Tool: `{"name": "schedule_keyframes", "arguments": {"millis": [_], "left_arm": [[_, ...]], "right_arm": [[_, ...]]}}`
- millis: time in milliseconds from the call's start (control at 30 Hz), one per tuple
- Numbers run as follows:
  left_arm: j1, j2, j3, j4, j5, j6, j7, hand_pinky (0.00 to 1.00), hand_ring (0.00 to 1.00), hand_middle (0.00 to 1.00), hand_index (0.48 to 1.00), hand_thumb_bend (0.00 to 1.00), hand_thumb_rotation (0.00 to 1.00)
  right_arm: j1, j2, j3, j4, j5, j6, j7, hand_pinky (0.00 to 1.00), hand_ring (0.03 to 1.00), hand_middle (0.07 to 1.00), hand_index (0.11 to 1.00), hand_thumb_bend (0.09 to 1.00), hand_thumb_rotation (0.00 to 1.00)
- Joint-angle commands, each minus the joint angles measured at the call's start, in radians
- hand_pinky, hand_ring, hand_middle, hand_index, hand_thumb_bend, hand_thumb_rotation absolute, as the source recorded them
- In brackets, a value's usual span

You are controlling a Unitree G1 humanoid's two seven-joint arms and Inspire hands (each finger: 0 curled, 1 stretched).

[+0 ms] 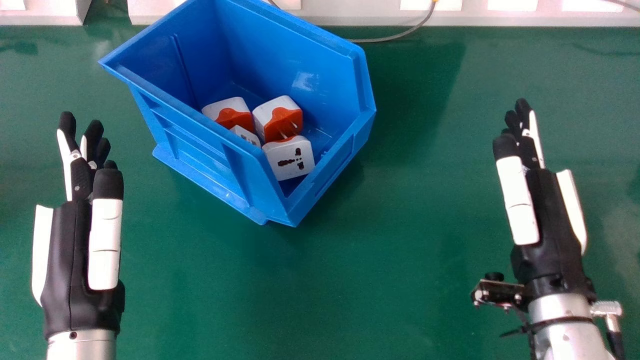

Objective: Pick all objects and put in blue box

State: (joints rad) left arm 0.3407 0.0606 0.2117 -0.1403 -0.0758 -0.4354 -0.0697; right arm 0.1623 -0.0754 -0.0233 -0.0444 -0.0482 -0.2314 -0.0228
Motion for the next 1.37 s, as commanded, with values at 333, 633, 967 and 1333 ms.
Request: {"name": "schedule_keyframes", "arguments": {"millis": [333, 633, 967, 1333], "left_arm": [[-0.023, -0.024, -0.031, 0.009, 0.01, -0.018, 0.025, 1.0, 1.0, 1.0, 1.0, 0.78, 0.99], [-0.02, -0.017, -0.033, -0.014, 0.008, 0.017, 0.031, 1.0, 1.0, 1.0, 1.0, 0.82, 0.97], [-0.042, -0.027, -0.049, -0.011, 0.011, 0.03, 0.043, 1.0, 1.0, 1.0, 1.0, 0.78, 0.96], [-0.049, -0.024, -0.049, -0.012, 0.025, 0.035, 0.056, 1.0, 1.0, 1.0, 1.0, 0.79, 0.95]], "right_arm": [[0.007, 0.004, -0.023, -0.029, -0.004, -0.043, -0.014, 1.0, 1.0, 1.0, 1.0, 0.433, 1.0], [-0.004, -0.002, -0.037, -0.03, 0.001, -0.03, -0.005, 0.98, 1.0, 1.0, 1.0, 0.499, 1.0], [-0.015, 0.002, -0.05, -0.033, -0.002, -0.006, -0.02, 0.97, 1.0, 1.0, 1.0, 0.505, 1.0], [-0.021, 0.001, -0.058, -0.029, 0.0, 0.002, -0.019, 0.96, 1.0, 1.0, 1.0, 0.499, 1.0]]}}
